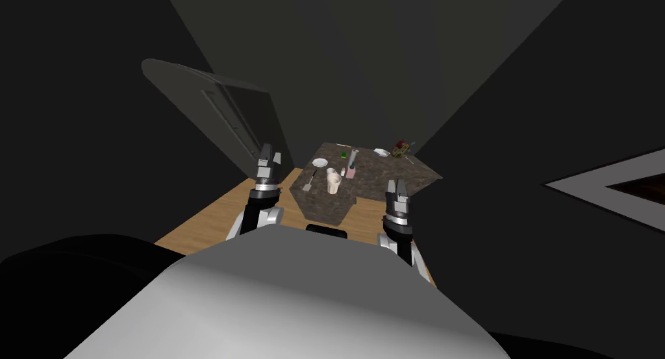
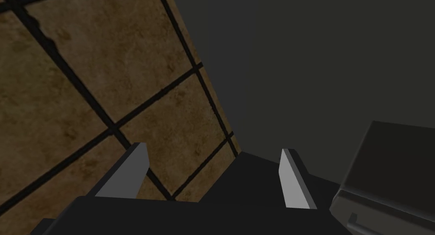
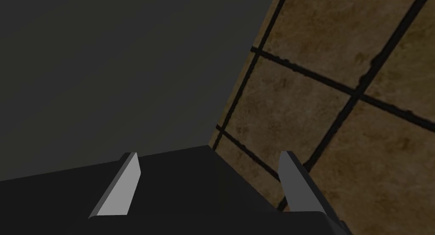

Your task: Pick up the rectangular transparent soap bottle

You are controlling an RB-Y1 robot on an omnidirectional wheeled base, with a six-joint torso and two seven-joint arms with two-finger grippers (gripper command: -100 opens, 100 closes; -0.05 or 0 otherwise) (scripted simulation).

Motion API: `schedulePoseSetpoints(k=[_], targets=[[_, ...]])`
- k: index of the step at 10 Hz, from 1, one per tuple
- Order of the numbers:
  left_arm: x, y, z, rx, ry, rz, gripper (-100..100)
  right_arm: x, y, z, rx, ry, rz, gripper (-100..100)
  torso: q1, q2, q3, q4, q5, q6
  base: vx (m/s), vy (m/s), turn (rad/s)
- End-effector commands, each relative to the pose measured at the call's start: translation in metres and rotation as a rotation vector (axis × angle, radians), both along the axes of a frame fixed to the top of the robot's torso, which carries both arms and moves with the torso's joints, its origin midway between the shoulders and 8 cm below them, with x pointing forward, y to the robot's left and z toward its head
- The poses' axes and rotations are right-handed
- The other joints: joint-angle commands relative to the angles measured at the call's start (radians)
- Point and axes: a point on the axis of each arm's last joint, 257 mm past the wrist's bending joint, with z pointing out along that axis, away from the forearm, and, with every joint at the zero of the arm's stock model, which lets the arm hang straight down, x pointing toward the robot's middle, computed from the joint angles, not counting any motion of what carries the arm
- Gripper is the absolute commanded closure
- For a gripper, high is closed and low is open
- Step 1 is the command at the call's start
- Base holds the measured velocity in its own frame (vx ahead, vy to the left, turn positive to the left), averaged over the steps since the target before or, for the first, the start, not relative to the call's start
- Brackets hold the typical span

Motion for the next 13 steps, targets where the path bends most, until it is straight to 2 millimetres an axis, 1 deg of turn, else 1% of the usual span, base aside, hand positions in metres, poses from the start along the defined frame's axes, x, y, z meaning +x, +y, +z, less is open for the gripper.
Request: schedulePoseSetpoints(k=[1,2,3,4,5,6,7,8,10,11,13], targets=[[0.0,0.0,0.0,0.0,0.0,0.0,0,0.001,-0.009,-0.027,-0.097,0.063,-0.024,-100,0.0,0.0,0.0,0.0,0.0,0.0,-0.138,-0.001,0.206],[0.0,0.0,0.0,0.0,0.0,0.0,0,0.0,-0.016,-0.041,-0.167,0.096,-0.037,-100,-0.001,0.0,0.0,0.0,0.0,0.0,-0.154,-0.008,0.245],[0.0,0.0,0.0,0.0,0.0,0.0,0,0.002,-0.017,-0.046,-0.173,0.109,-0.035,-100,-0.002,0.001,0.0,0.0,0.0,0.0,-0.104,0.008,0.063],[0.0,0.0,0.0,0.0,0.0,0.0,0,0.001,-0.027,-0.066,-0.245,0.154,-0.049,-100,-0.001,-0.002,-0.001,0.0,0.0,0.0,-0.087,0.022,0.142],[0.0,0.0,0.0,0.0,0.0,0.0,0,0.001,-0.027,-0.067,-0.244,0.156,-0.049,-100,-0.001,-0.003,-0.002,-0.001,0.0,0.0,-0.066,0.016,0.084],[0.0,0.0,0.0,0.0,0.0,0.0,0,-0.001,-0.039,-0.087,-0.319,0.207,-0.063,-100,-0.001,-0.005,-0.003,-0.001,0.0,0.0,-0.069,0.026,0.181],[0.0,0.0,0.0,0.0,0.0,0.0,0,-0.004,-0.051,-0.104,-0.39,0.248,-0.077,-100,-0.001,-0.005,-0.003,-0.001,0.0,0.0,-0.126,0.034,0.264],[0.0,0.0,0.0,0.0,0.0,0.0,0,-0.004,-0.053,-0.109,-0.396,0.26,-0.075,-100,0.0,-0.002,-0.001,0.0,0.0,0.0,-0.098,0.02,0.09],[0.0,0.0,0.0,0.0,0.0,0.0,0,-0.014,-0.081,-0.143,-0.547,0.35,-0.096,-100,0.0,-0.004,-0.002,-0.001,0.0,0.0,-0.093,0.043,0.252],[0.0,0.0,0.0,0.0,0.0,0.0,0,-0.014,-0.086,-0.151,-0.554,0.371,-0.095,-100,0.001,-0.003,-0.002,-0.001,0.0,0.0,-0.08,0.037,0.08],[0.0,0.0,0.0,0.0,0.0,0.0,0,-0.031,-0.121,-0.186,-0.696,0.474,-0.114,-100,0.0,-0.005,-0.002,-0.001,0.0,0.0,-0.078,0.056,0.252]])
